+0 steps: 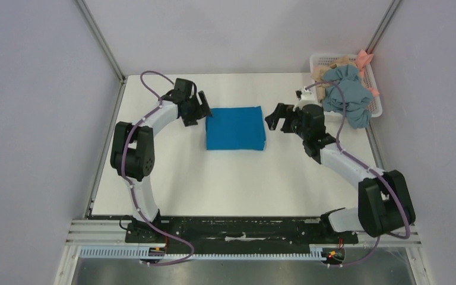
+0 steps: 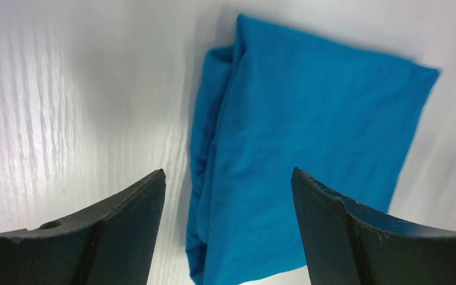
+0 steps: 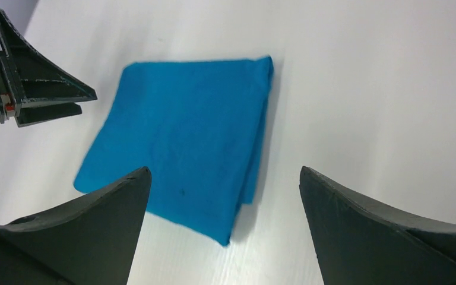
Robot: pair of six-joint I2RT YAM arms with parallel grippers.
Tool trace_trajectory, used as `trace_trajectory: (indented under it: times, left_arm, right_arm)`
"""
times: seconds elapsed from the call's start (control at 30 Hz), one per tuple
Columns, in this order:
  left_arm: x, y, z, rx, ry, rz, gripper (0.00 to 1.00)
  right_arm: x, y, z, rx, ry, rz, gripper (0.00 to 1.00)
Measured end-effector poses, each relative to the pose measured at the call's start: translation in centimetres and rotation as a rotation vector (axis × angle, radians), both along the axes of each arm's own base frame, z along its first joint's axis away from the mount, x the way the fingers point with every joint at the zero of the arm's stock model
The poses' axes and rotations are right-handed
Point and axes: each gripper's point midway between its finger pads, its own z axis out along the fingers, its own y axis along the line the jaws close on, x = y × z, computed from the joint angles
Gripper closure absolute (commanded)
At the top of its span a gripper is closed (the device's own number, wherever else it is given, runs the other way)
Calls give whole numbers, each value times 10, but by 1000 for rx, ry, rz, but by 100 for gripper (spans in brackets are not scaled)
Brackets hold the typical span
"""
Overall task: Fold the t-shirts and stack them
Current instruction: Put the neatly folded tshirt into the corner of the board with the left arm
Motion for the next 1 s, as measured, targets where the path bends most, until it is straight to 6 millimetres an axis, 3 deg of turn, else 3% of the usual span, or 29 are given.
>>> trace_trajectory:
  times: [0.1, 0.2, 0.27, 0.33, 0.43, 0.6, 0.73, 0.87, 1.0]
  left_arm:
    - [-23, -2, -34, -13, 84, -24, 23]
    - [-38, -5, -62, -20, 151, -39, 37]
    - [-34, -11, -62, -48, 138, -49, 48]
    - [-32, -18, -66, -70, 136, -59, 63]
    - [-29, -29, -72, -110, 136, -74, 97]
    - [-27, -42, -73, -113, 130, -91, 98]
    - [-19, -30, -71, 28, 126, -65, 98]
    - [6, 9, -62, 254, 84, -19, 98]
    - [29, 72, -56, 452, 69, 28, 98]
  right_arm:
    - [-29, -15, -20, -27, 31, -28, 2]
    - [-50, -27, -31, -46, 49, -54, 2]
    - [-59, -32, -31, -51, 42, -64, 2]
    - [-65, -37, -31, -58, 33, -81, 2]
    - [-70, -46, -30, -73, 21, -112, 2]
    - [-72, -57, -30, -110, 11, -154, 2]
    - [-73, -63, -36, -150, 24, -168, 2]
    - [-76, -73, -40, -200, 33, -193, 2]
    - [-78, -84, -30, -230, 1, -235, 2]
